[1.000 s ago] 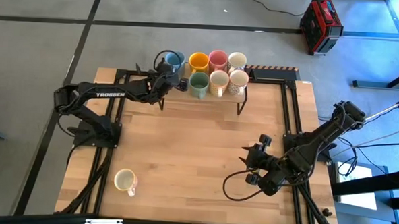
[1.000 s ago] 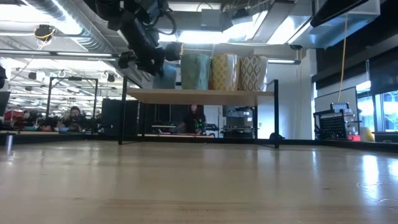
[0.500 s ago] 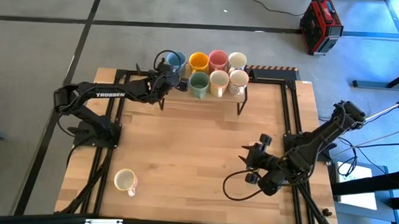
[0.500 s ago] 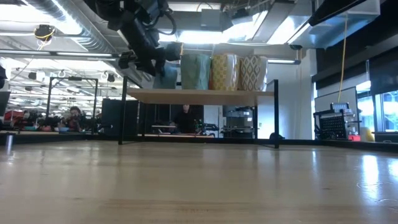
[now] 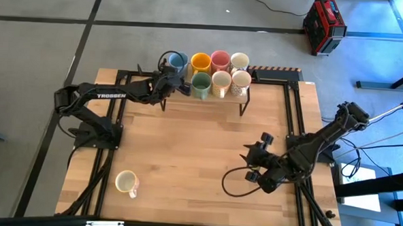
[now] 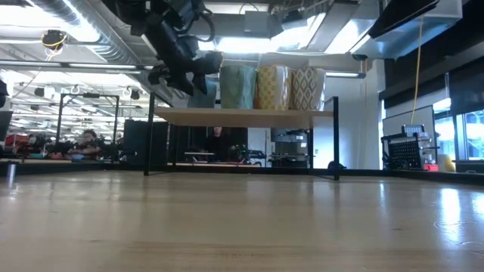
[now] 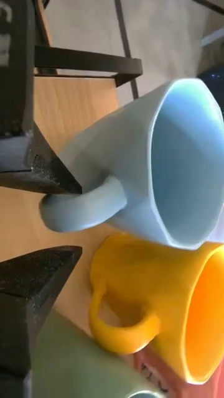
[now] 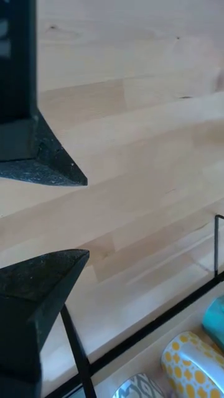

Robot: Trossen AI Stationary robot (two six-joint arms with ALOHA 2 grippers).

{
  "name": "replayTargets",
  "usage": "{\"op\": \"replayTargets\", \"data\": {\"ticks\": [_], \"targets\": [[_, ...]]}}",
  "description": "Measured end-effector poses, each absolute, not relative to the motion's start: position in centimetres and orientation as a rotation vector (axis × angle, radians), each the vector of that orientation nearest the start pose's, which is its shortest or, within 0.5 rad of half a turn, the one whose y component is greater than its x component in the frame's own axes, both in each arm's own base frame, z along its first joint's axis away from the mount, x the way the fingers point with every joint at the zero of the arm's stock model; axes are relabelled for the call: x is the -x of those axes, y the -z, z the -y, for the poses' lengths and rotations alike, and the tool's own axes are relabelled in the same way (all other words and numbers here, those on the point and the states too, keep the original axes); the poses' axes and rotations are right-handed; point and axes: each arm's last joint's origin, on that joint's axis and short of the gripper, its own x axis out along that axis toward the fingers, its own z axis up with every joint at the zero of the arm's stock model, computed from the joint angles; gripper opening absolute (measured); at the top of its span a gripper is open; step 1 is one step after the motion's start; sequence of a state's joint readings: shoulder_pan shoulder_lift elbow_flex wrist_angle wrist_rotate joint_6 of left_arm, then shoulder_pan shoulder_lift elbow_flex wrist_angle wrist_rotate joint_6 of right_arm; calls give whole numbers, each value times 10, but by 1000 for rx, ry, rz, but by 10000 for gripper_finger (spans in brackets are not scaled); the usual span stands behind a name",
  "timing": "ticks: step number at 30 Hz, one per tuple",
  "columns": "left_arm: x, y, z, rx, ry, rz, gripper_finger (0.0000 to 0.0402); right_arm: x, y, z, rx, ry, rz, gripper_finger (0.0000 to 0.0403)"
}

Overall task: Place coffee mugs
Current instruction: Put the blue mug on the shelf, then put the orange patterned mug on the shelf

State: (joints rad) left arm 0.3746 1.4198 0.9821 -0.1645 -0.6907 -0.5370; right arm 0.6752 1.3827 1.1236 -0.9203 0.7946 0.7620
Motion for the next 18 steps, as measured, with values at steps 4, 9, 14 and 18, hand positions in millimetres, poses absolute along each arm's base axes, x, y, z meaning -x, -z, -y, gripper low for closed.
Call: {"op": "replayTargets", "data": {"ticks": [4,9,14,18], "targets": [[-272,-269,-124,326,-1148,-346,139,-214,-277,-144,74,413,-752,166],[-263,-282,-120,285,-1133,-332,140,-214,-277,-144,72,412,-750,166],[-256,-292,-117,258,-1095,-334,140,-214,-277,-144,71,412,-749,166],[-253,-295,-116,241,-1080,-348,140,-214,-277,-144,71,412,-750,166]]}}
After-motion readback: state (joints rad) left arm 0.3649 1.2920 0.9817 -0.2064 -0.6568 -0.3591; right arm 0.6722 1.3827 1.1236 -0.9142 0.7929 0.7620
